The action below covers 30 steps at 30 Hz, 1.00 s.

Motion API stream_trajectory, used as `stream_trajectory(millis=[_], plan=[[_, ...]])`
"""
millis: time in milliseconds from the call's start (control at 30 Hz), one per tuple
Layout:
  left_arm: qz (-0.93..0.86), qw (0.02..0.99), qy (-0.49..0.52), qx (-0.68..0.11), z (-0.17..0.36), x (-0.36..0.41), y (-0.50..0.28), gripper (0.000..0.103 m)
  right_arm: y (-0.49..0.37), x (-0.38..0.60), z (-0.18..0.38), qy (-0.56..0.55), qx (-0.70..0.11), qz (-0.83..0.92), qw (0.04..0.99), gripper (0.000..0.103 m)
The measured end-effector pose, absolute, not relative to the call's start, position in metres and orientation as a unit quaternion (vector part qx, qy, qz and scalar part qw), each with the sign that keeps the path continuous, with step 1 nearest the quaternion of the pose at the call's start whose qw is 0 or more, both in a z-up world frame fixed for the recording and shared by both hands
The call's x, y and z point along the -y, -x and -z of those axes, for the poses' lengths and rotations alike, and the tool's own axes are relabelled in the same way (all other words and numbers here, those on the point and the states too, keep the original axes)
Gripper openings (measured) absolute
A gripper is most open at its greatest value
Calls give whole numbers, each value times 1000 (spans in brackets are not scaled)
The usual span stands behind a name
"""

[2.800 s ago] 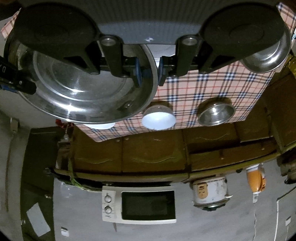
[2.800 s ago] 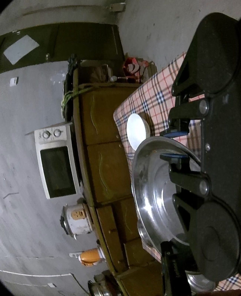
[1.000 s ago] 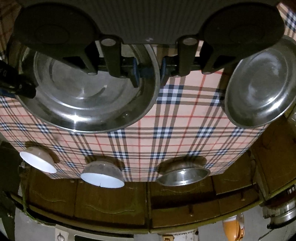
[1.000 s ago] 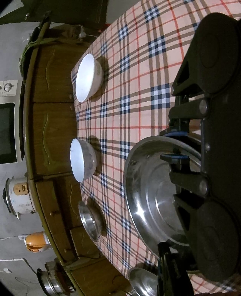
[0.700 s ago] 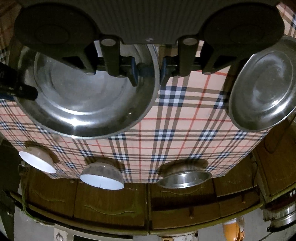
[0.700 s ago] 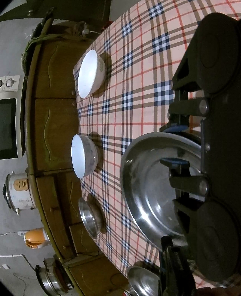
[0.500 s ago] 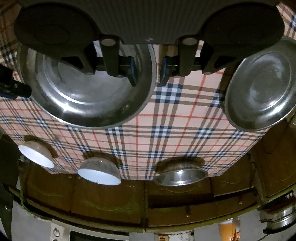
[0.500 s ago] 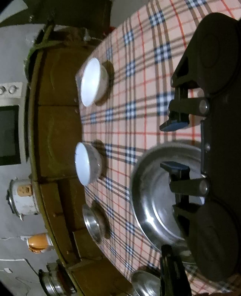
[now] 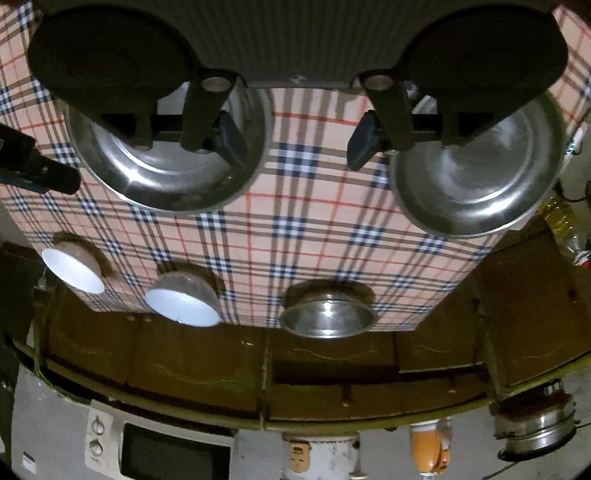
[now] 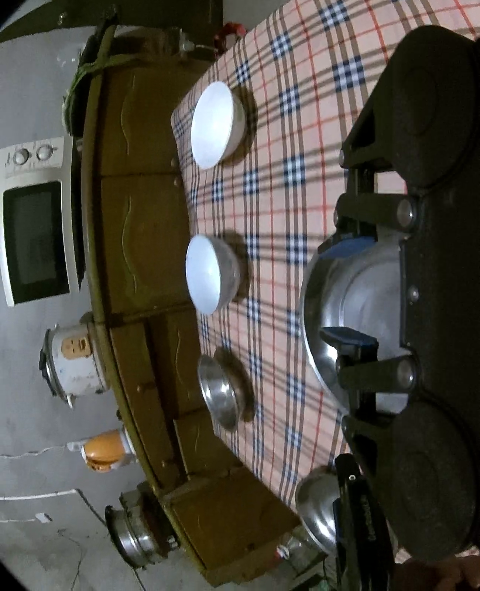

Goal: Organize plates and bowls

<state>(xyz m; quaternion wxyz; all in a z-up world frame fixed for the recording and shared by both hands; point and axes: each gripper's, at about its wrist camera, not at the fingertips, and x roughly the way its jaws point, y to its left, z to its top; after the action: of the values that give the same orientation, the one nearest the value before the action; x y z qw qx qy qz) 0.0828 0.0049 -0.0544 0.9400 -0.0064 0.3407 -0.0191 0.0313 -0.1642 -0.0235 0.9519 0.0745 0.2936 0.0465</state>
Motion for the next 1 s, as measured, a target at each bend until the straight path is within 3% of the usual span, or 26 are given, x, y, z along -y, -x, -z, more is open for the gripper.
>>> stream_trajectory(millis=[267,1000], plan=[[0,944,15,-328,38,-32,-71,72,-27,133,13,-63,-292,-83,951,53],[-47,943,40,-327,46,-106,-63,73,-36,32,17,-13,-299,-155,942,55]])
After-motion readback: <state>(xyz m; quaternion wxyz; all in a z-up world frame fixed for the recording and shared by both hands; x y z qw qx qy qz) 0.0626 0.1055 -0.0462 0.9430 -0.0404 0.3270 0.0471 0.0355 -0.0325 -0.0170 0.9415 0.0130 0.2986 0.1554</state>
